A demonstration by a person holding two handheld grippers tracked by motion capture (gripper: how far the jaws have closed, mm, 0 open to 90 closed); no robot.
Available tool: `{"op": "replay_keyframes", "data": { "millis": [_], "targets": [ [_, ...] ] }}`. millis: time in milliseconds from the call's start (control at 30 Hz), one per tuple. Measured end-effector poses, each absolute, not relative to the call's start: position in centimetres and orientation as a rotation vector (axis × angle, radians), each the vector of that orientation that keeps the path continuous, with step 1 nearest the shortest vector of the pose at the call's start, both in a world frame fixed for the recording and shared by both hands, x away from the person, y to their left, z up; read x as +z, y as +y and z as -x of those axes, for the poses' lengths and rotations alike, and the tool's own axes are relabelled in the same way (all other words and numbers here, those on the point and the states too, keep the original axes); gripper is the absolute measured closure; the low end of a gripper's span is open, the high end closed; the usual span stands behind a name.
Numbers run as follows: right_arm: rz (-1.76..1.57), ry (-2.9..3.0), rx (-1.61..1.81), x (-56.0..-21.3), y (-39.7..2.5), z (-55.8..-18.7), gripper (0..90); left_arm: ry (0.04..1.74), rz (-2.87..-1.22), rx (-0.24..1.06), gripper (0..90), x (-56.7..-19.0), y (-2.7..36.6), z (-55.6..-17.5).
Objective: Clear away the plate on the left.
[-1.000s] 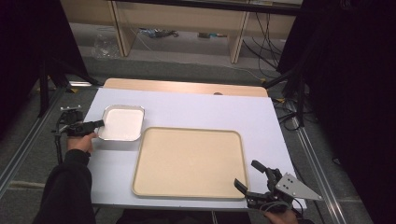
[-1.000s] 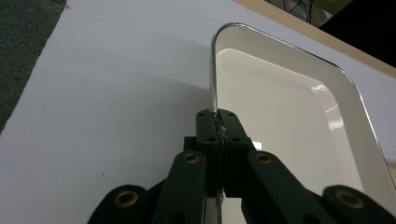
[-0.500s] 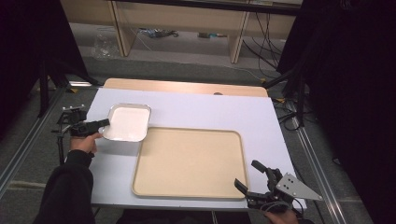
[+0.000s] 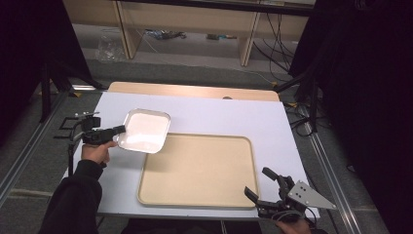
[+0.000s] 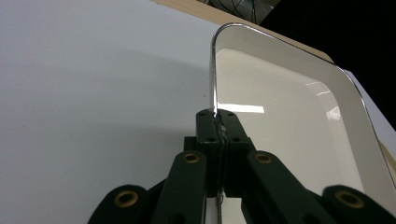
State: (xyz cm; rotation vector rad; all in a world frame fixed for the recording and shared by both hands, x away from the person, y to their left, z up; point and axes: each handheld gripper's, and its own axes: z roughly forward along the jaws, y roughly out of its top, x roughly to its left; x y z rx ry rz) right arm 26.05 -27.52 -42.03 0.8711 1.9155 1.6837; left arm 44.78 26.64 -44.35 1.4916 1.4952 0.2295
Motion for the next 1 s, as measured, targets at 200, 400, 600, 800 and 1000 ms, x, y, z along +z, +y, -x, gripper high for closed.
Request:
{"op": "replay_keyframes", "data": {
  "millis": [200, 400, 600, 800, 1000],
  "targets": [
    [-0.894, 1.927, 1.702, -42.0, -27.4, -25.9, 15.1, 1.419, -1.525, 0.197, 88.6, -43.7, 24.2, -44.0],
    [-0.900, 1.926, 1.702, -42.0, -27.4, -25.9, 15.1, 1.341, -1.594, 0.160, 88.5, -43.4, 21.3, -43.4],
    [-0.894, 1.913, 1.717, -42.1, -27.3, -26.0, 15.1, 1.295, -1.653, 0.108, 88.5, -43.9, 18.4, -43.0],
    [-0.898, 1.929, 1.695, -42.0, -27.5, -25.9, 15.1, 1.255, -1.721, 0.077, 88.5, -44.3, 16.4, -42.6],
    [-0.895, 1.922, 1.714, -42.1, -27.4, -25.9, 15.1, 1.246, -1.730, 0.032, 88.5, -44.7, 15.3, -42.5]
  ]
}}
